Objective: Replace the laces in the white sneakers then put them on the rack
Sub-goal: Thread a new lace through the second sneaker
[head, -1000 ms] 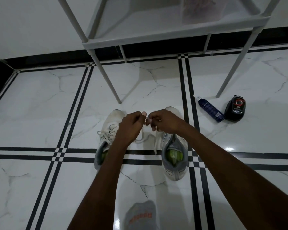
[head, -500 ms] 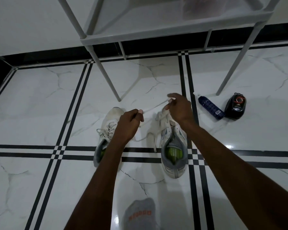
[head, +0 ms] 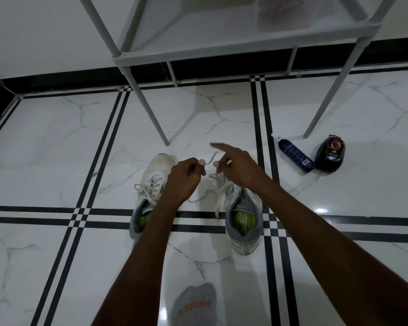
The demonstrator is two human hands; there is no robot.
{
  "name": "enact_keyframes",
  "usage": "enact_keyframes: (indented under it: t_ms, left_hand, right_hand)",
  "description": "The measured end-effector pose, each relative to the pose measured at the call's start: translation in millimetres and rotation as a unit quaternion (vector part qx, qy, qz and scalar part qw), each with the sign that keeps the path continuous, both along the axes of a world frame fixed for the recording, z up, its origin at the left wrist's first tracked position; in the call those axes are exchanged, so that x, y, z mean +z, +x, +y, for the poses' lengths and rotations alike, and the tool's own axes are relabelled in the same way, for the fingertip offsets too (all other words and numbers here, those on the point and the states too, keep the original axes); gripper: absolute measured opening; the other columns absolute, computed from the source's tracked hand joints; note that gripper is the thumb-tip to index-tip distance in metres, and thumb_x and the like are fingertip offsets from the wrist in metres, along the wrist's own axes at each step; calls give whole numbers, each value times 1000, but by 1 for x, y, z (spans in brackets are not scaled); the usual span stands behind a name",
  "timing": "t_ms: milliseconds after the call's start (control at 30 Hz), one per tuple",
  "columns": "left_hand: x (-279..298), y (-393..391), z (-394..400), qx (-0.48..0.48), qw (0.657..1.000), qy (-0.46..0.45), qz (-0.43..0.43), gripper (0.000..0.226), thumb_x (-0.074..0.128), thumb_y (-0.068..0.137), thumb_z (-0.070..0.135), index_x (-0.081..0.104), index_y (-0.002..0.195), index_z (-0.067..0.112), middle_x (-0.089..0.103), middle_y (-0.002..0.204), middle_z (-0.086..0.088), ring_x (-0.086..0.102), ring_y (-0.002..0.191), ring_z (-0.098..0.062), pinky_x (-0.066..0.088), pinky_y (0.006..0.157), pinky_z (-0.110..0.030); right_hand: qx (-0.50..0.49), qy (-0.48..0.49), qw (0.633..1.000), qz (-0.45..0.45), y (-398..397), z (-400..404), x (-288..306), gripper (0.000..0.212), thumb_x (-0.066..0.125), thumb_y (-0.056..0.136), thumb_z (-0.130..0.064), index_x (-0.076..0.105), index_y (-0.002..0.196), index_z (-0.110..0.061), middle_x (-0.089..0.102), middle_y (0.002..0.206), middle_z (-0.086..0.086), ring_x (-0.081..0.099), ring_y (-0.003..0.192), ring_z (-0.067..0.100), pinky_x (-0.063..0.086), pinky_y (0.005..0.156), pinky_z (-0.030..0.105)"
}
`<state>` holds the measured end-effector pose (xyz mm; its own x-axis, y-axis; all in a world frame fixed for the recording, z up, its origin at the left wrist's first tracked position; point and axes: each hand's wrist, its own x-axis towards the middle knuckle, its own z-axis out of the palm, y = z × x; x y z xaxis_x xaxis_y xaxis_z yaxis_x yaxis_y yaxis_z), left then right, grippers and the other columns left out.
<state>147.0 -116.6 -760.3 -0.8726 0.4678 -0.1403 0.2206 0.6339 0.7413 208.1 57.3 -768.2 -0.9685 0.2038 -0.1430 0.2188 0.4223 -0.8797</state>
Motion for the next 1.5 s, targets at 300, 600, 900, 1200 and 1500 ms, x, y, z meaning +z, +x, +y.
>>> enact_keyframes:
  t_ms: [300,600,900,1200,1500]
  left_hand:
    - [-7,-2,1,96,989,99,49,32,74,90,42,71,84,12,72,76,3,66,68,-9,52,68,-20]
    - [-1,14,32,102,950,278,-101,27,76,90,15,61,90,-6,77,84,-12,74,83,-15,56,78,-23]
    - [-35,29,48,10,988,148,-28,7,80,85,19,81,85,12,77,75,3,73,74,-9,58,74,-27]
    - [-50,47,64,-7,999,41,13,8,78,80,24,81,86,21,77,86,8,70,82,-4,55,77,-23]
    - [-67,61,63,64,996,50,35,19,77,81,32,78,92,18,75,92,5,68,86,-9,56,82,-32]
  right_hand:
    - [13,81,996,-41,17,-2,-6,24,53,97,-7,78,96,-8,66,76,1,55,60,0,41,54,5]
    - [-117,72,986,-97,50,32,-2,36,76,83,-21,60,114,-11,65,94,7,61,85,18,50,67,22]
    - [-47,151,953,-258,66,10,-16,74,67,57,-52,54,117,-10,57,116,12,60,109,30,54,88,39]
    - [-168,31,979,-109,72,24,-25,17,67,92,-22,78,97,-10,75,89,5,68,84,17,53,79,29]
    - [-224,-170,945,-169,70,36,-33,20,67,91,-11,74,110,-9,69,89,4,62,73,8,51,52,14]
